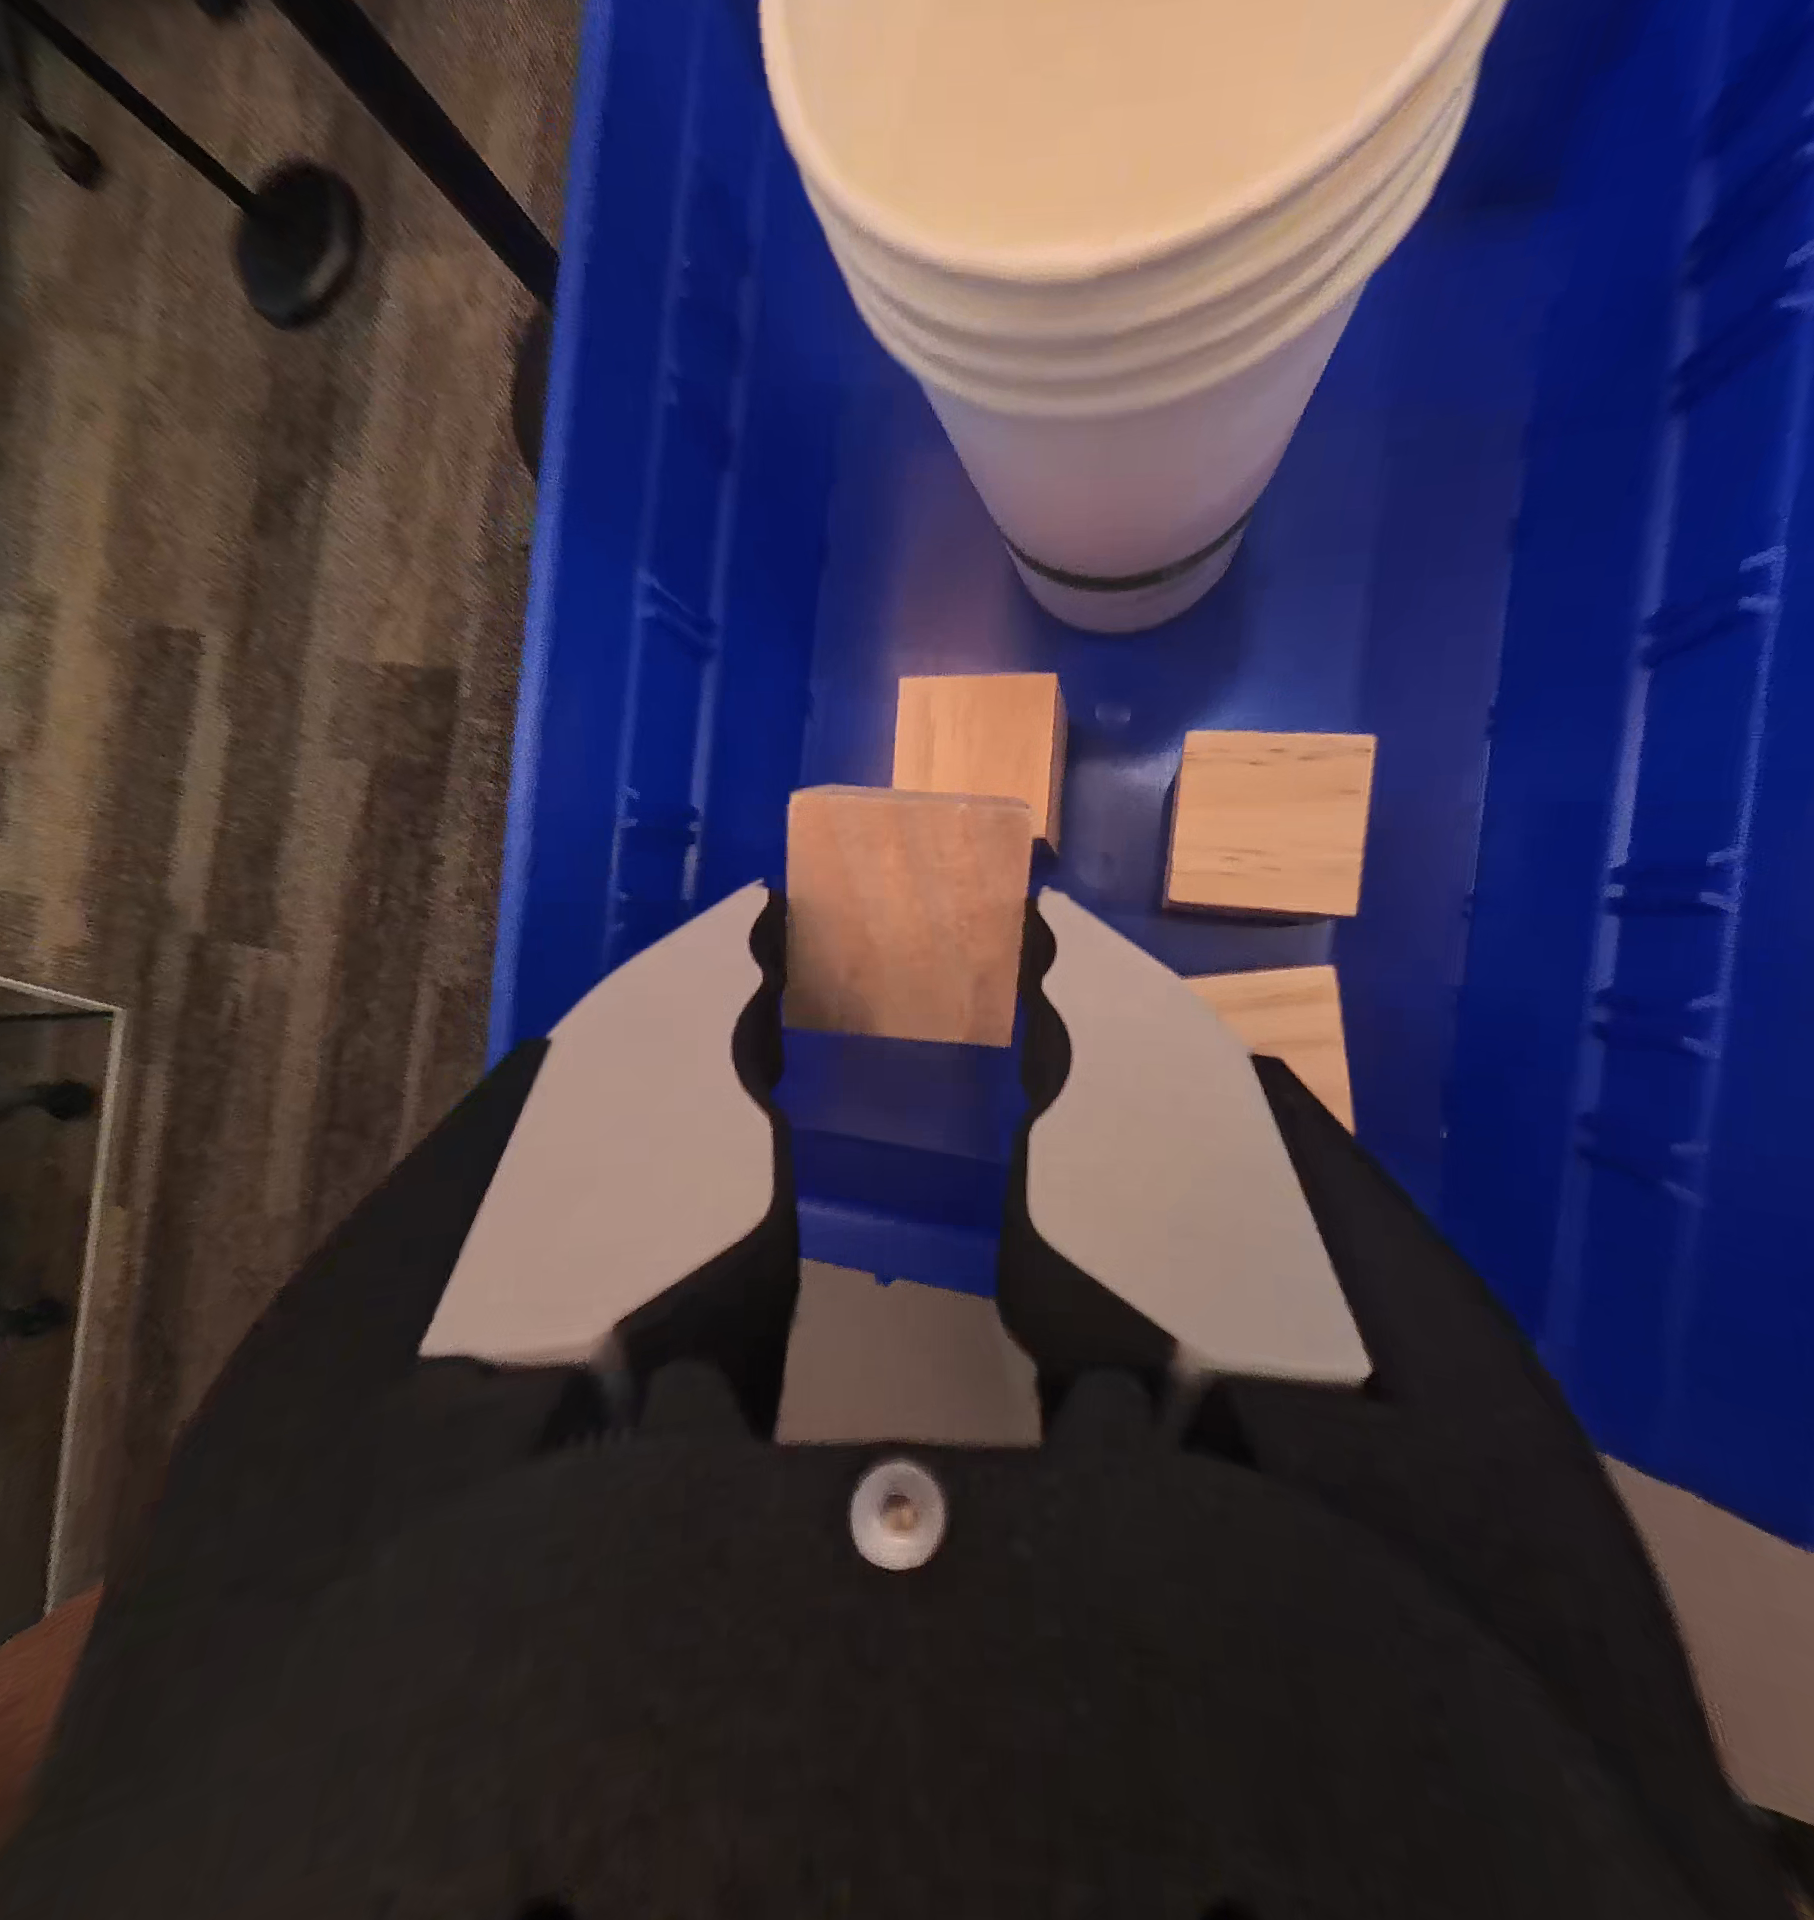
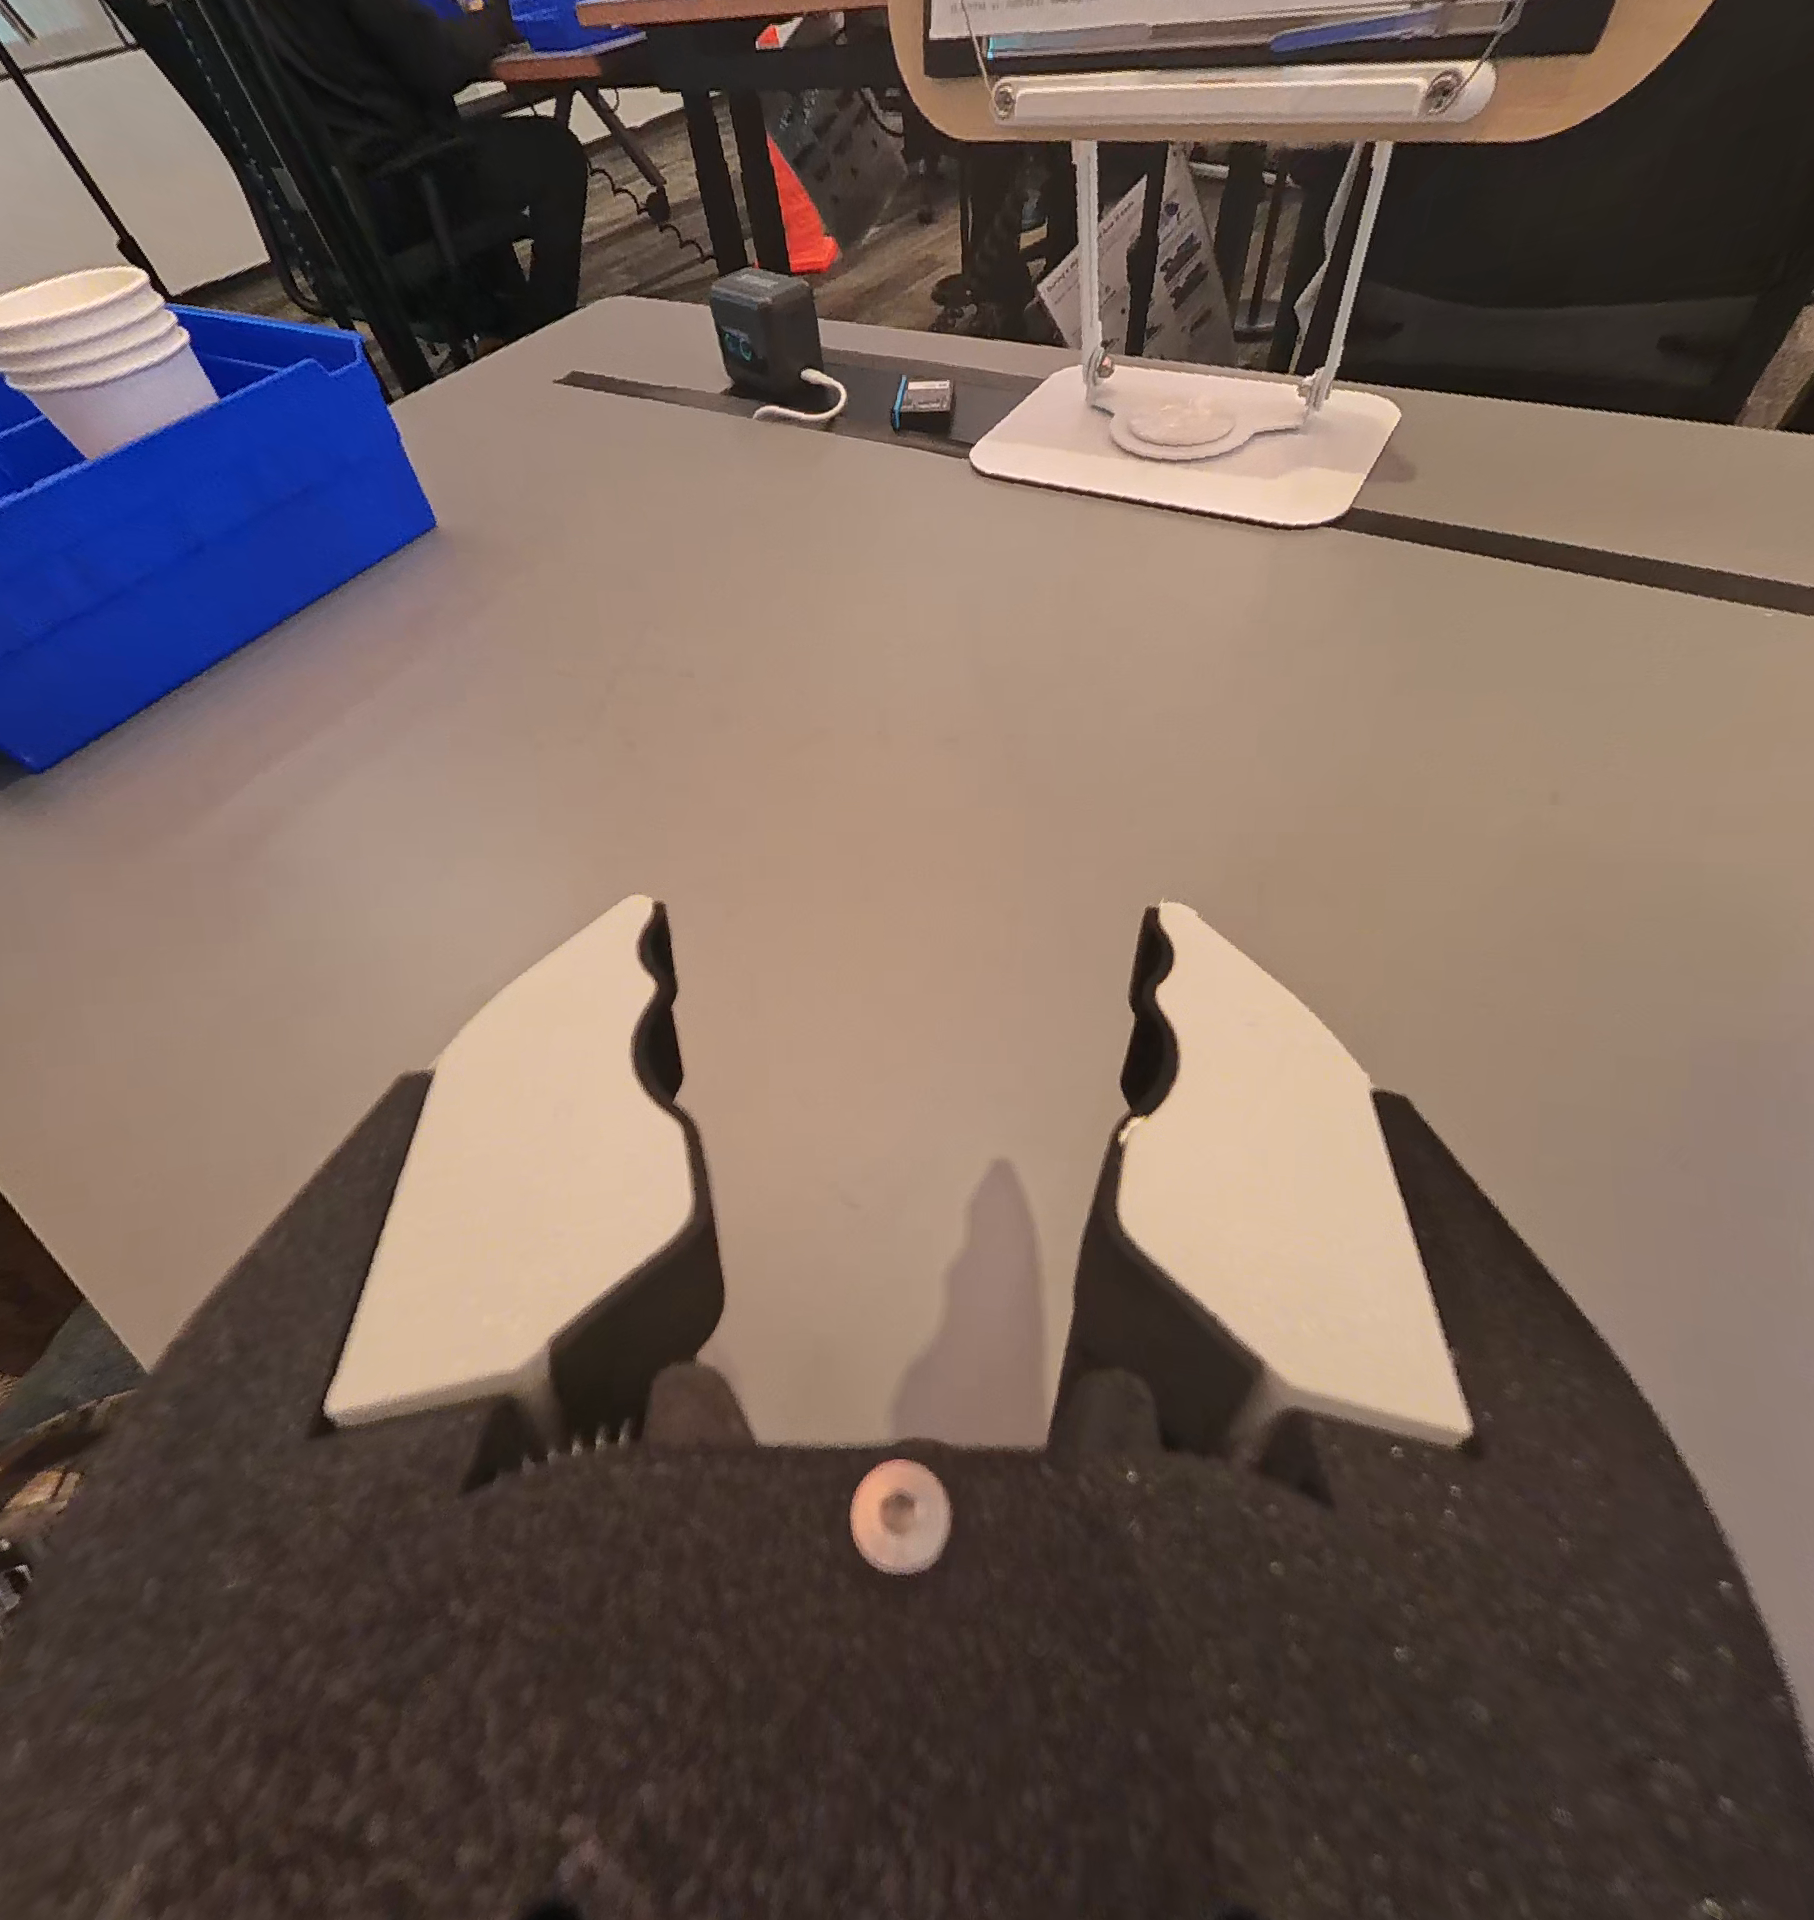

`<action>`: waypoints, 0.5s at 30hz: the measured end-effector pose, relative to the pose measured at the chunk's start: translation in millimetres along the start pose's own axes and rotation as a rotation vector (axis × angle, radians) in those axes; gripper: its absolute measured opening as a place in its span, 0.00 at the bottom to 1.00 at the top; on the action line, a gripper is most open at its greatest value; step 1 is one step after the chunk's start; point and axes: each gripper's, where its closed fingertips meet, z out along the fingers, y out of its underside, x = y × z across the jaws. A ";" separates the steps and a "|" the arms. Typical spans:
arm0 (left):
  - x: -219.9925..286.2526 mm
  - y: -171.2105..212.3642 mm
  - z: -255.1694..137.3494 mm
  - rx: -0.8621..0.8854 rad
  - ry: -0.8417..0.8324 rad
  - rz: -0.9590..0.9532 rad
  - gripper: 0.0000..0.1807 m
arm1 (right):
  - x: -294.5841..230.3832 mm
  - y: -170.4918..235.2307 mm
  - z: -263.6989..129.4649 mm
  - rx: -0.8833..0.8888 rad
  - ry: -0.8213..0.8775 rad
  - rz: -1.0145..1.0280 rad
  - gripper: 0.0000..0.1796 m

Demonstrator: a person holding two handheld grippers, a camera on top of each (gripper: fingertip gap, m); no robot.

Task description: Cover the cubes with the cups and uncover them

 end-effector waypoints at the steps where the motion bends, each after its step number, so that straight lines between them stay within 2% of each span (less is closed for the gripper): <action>1: -0.8 -3.6 -5.2 0.017 -0.015 0.008 0.23 | -0.5 -0.3 -0.1 0.001 -0.002 0.000 0.46; 7: 23.2 -24.6 -37.9 0.086 0.035 0.043 0.23 | -0.7 -1.1 -1.0 0.006 -0.002 0.003 0.46; 15: 113.5 -58.1 -69.7 0.113 0.179 0.154 0.23 | -2.2 0.4 -0.5 -0.006 -0.006 0.002 0.46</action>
